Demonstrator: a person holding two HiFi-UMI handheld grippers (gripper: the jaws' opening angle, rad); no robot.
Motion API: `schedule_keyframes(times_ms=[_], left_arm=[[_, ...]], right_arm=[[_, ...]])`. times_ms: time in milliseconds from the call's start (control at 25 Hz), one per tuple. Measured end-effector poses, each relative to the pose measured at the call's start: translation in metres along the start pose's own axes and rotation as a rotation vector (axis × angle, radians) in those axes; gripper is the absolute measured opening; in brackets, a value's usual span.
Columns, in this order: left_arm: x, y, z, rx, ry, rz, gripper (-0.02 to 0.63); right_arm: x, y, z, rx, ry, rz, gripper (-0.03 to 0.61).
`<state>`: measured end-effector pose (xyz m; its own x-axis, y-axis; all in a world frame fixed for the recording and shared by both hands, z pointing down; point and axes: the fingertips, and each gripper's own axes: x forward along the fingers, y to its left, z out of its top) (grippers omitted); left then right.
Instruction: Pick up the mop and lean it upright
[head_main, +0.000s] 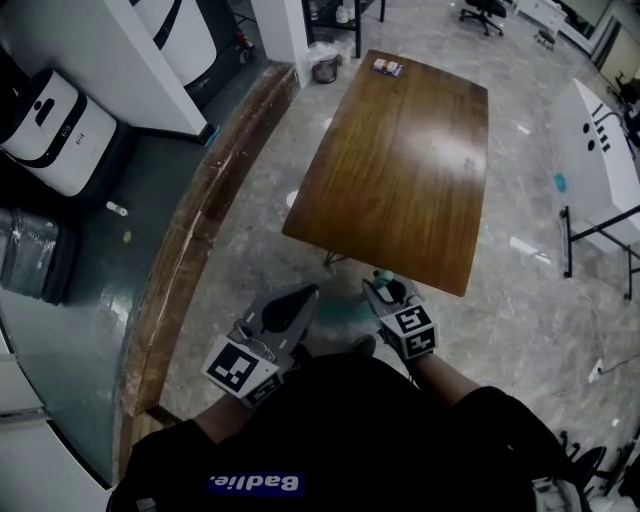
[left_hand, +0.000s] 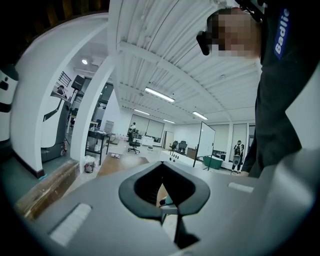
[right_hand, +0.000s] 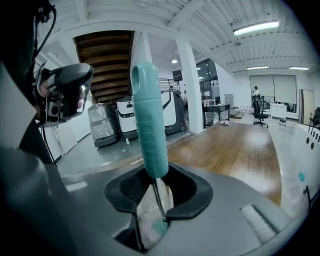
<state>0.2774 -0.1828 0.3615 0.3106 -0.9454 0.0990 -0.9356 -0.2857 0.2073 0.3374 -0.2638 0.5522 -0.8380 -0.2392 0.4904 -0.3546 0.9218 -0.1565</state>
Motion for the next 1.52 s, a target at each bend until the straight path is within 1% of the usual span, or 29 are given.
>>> schedule_keyframes(times_ms=[200, 320, 440, 600, 840, 1000, 1160, 1360, 1520], left_arm=[[0.003, 0.008, 0.011, 0.003, -0.025, -0.057, 0.020], [0.002, 0.017, 0.016, 0.021, -0.035, -0.080, 0.020], [0.000, 0.027, 0.020, 0.020, -0.050, -0.092, 0.020], [-0.003, 0.035, 0.029, 0.048, -0.059, -0.112, 0.020], [-0.010, 0.041, 0.029, 0.077, -0.052, -0.125, 0.018], [-0.017, 0.049, 0.028, 0.085, -0.047, -0.113, 0.018], [-0.027, 0.059, 0.033, 0.077, -0.073, -0.086, 0.020], [-0.044, 0.083, 0.037, 0.046, -0.106, -0.012, 0.020], [-0.067, 0.108, 0.041, 0.028, -0.130, 0.054, 0.020]], right_arm=[[-0.006, 0.012, 0.025, -0.006, -0.043, -0.017, 0.107], [-0.014, 0.021, 0.057, -0.014, -0.096, -0.025, 0.106], [-0.023, 0.037, 0.095, -0.045, -0.163, -0.012, 0.106], [-0.031, 0.057, 0.134, -0.077, -0.233, -0.001, 0.104], [-0.029, 0.075, 0.158, -0.092, -0.274, 0.014, 0.104], [-0.022, 0.086, 0.164, -0.099, -0.272, 0.034, 0.104], [-0.012, 0.097, 0.168, -0.109, -0.264, 0.067, 0.104], [0.005, 0.115, 0.177, -0.131, -0.244, 0.134, 0.103], [0.026, 0.141, 0.191, -0.140, -0.226, 0.205, 0.103]])
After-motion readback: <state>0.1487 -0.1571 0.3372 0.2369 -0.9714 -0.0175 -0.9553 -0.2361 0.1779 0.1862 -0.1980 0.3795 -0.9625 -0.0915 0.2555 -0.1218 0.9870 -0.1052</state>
